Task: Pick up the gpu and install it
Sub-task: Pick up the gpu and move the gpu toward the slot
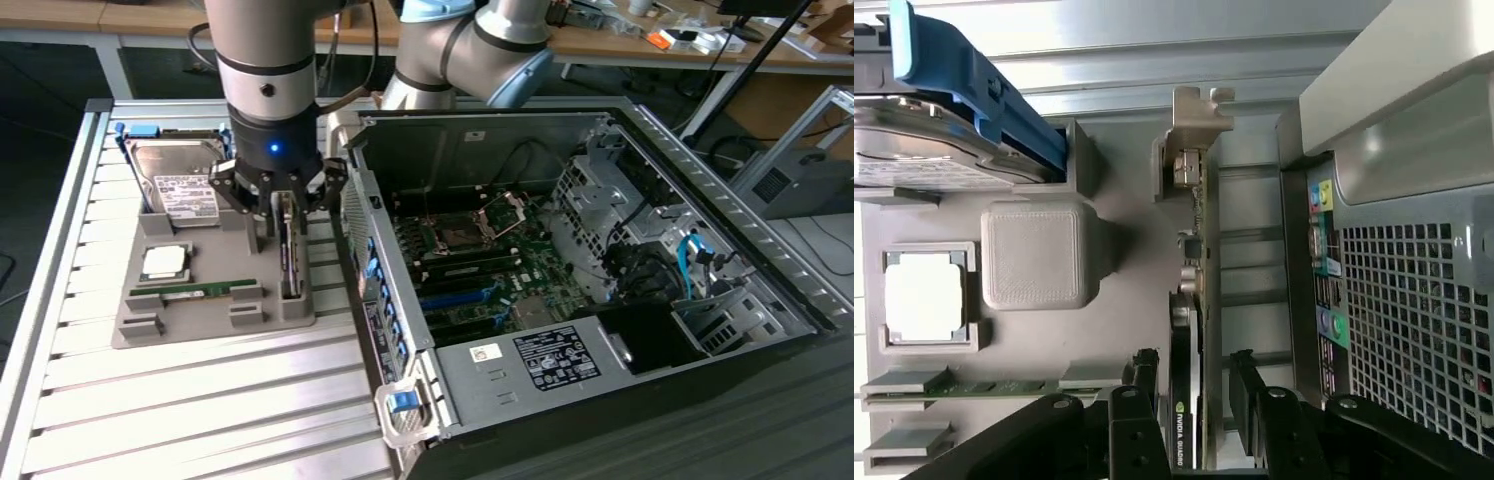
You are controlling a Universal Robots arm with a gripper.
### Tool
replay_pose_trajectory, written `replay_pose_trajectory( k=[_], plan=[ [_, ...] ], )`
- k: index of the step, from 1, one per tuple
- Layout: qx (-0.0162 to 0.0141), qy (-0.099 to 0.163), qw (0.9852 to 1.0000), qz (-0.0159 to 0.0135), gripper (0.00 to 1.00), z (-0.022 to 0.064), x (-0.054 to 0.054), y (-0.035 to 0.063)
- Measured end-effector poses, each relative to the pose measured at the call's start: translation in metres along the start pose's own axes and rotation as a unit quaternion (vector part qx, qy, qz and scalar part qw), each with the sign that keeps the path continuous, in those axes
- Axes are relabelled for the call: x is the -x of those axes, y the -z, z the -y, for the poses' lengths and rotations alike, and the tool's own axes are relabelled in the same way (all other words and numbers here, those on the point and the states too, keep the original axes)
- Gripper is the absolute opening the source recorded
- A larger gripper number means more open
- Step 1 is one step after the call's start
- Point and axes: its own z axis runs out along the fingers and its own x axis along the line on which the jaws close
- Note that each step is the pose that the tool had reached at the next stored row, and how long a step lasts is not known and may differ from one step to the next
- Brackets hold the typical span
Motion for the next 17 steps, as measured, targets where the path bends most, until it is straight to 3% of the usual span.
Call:
replay_pose_trajectory(
  k=[17],
  plan=[
    [-0.0001,0.000,1.0000,0.0000,0.42,-0.0091,-0.003,-0.0225]
  ],
)
